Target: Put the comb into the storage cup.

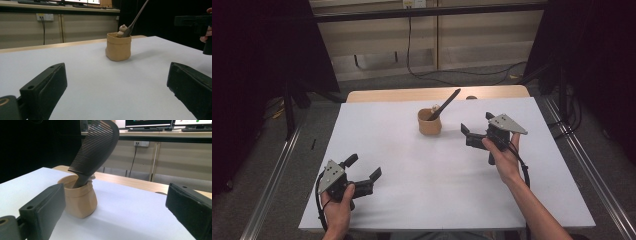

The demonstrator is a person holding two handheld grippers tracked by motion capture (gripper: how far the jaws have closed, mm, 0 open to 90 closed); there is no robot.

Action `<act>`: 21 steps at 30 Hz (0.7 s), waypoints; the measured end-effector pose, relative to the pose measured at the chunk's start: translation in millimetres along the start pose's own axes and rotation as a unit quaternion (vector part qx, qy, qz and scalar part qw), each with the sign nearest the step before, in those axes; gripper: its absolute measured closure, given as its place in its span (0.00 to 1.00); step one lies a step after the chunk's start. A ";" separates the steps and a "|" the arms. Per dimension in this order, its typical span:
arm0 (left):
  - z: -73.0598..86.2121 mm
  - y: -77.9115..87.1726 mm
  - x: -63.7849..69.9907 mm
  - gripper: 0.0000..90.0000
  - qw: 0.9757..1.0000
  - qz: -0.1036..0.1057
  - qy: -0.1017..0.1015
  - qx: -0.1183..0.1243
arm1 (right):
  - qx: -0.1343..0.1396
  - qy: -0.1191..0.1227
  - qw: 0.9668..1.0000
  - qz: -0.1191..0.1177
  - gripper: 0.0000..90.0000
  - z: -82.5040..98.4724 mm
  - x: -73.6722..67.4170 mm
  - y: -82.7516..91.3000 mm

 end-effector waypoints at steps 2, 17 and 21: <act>0.3 0.1 0.0 0.03 1.000 0.000 0.000 -0.001 | 0.004 0.004 1.000 0.004 0.02 0.1 1.4 4.5; 1.4 3.5 -3.2 0.03 1.000 -0.019 0.006 -0.004 | 0.025 0.015 0.999 0.018 0.02 5.5 4.2 36.1; 1.4 3.9 -4.1 0.03 1.000 -0.020 0.008 -0.003 | 0.027 0.021 0.999 0.021 0.02 6.7 3.4 47.0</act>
Point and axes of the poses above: each handheld gripper's, and its own axes: y roughly backward along the jaws, z roughly out of its underside, x roughly to its right, the point moved 9 cm from there along -y, roughly forward along the jaws
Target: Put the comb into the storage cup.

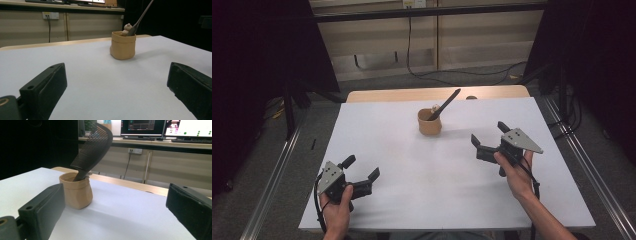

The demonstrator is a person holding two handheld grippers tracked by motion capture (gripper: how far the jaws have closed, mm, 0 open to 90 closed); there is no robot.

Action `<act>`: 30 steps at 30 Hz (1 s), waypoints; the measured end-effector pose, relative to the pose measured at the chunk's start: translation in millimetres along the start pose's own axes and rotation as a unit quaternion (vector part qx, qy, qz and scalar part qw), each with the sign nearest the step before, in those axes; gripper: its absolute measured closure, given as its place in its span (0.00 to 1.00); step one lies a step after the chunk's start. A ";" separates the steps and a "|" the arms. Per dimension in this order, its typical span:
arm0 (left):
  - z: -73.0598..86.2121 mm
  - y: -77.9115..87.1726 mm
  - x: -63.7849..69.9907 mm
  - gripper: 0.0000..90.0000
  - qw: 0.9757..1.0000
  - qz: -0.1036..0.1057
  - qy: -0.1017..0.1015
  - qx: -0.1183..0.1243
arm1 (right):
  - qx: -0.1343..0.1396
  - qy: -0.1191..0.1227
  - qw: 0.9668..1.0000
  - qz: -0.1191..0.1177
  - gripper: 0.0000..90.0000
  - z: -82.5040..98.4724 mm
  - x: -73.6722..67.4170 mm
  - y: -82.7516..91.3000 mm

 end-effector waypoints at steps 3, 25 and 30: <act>-0.2 0.4 0.7 0.03 1.000 0.003 0.001 0.001 | -0.003 0.003 1.000 0.004 0.01 1.4 3.8 6.3; 3.6 -0.7 3.4 0.03 1.000 -0.002 -0.001 -0.007 | -0.003 -0.026 0.999 0.039 0.01 14.0 29.8 56.1; 1.4 0.7 5.3 0.03 1.000 -0.002 -0.001 -0.001 | -0.007 -0.025 0.998 0.051 0.01 19.0 35.2 68.1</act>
Point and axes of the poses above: each handheld gripper's, and its own axes: y roughly backward along the jaws, z roughly out of its underside, x roughly to its right, the point moved 9 cm from there along -y, roughly forward along the jaws
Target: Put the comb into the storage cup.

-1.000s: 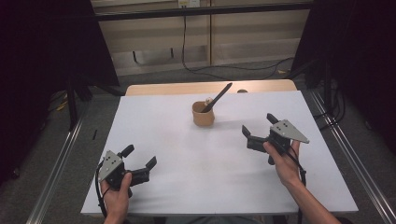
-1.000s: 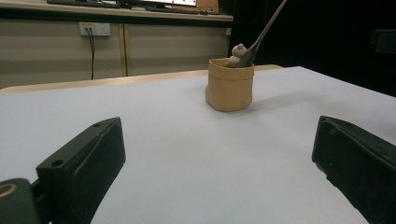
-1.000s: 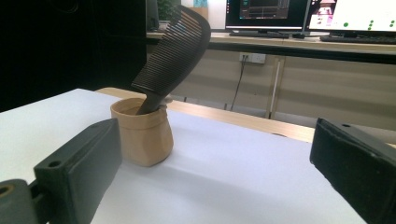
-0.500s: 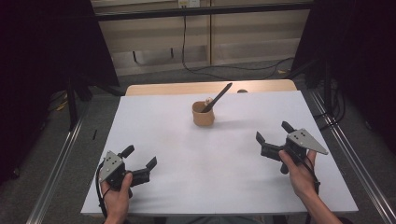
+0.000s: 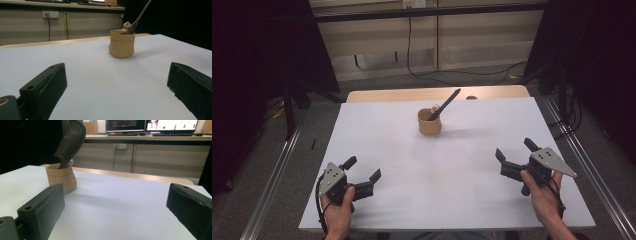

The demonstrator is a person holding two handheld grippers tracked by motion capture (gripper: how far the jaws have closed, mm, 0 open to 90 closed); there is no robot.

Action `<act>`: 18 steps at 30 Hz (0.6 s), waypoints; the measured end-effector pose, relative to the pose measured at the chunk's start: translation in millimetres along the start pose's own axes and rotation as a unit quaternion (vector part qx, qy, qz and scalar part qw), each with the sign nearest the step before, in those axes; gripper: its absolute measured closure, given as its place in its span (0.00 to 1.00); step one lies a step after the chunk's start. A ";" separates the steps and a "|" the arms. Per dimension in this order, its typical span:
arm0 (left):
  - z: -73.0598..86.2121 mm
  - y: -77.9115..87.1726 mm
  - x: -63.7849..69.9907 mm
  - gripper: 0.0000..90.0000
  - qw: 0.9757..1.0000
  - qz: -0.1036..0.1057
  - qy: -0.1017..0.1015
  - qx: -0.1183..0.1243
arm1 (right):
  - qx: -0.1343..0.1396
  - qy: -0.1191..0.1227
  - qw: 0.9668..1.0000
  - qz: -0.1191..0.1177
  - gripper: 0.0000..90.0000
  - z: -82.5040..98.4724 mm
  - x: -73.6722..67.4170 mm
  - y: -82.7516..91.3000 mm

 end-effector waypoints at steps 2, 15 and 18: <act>-1.8 1.7 -1.2 0.02 1.000 0.000 0.003 0.004 | -0.002 -0.004 1.000 0.002 0.01 1.2 2.8 3.9; -1.6 5.0 0.4 0.02 1.000 -0.005 -0.005 0.002 | -0.016 0.008 1.000 0.013 0.00 15.1 11.1 24.2; -1.5 5.4 -0.1 0.03 1.000 -0.007 -0.006 0.001 | -0.017 0.009 0.999 0.025 0.00 21.6 18.3 31.1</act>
Point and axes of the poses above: each handheld gripper's, and its own axes: y roughly backward along the jaws, z roughly out of its underside, x roughly to its right, the point moved 9 cm from there along -y, roughly forward along the jaws
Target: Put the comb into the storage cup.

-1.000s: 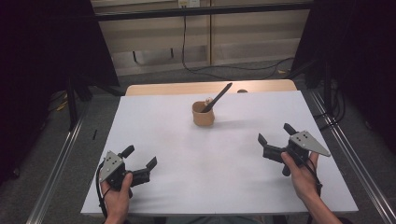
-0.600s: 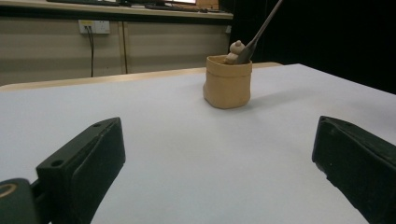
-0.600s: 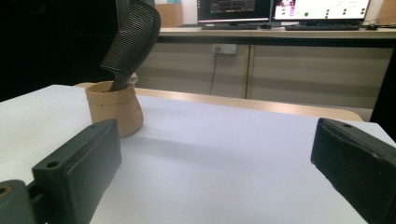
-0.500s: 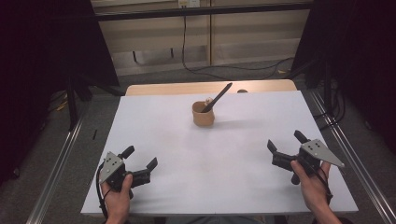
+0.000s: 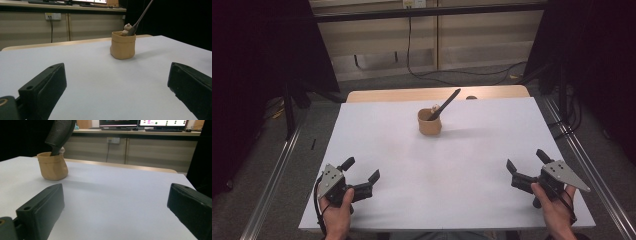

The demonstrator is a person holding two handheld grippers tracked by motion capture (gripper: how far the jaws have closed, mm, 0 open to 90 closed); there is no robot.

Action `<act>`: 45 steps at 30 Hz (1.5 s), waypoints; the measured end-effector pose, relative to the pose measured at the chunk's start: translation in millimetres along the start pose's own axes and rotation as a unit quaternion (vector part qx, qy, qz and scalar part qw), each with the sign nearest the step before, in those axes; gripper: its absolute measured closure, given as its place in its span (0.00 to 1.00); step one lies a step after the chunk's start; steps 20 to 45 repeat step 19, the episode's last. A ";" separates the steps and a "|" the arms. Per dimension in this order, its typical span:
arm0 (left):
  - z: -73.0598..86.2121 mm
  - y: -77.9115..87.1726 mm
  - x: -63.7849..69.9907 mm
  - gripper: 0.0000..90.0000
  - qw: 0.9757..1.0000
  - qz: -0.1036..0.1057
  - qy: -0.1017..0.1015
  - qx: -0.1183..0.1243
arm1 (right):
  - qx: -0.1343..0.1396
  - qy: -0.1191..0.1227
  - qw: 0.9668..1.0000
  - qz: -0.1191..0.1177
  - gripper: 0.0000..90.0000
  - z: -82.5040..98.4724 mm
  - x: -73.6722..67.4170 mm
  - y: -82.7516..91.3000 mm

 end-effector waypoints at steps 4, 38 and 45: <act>0.5 -1.3 -1.4 0.03 1.000 -0.008 0.004 -0.002 | -0.001 0.009 1.000 0.012 0.00 4.8 5.5 5.7; 0.6 -1.9 -1.7 0.03 1.000 -0.004 0.010 -0.001 | -0.001 0.011 1.000 0.004 0.00 12.8 4.6 7.6; 0.6 -1.9 -1.7 0.03 1.000 -0.004 0.010 -0.001 | -0.001 0.011 1.000 0.004 0.00 12.8 4.6 7.6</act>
Point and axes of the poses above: each handheld gripper's, and its own axes: y roughly backward along the jaws, z roughly out of its underside, x roughly to its right, the point moved 9 cm from there along -y, roughly forward along the jaws
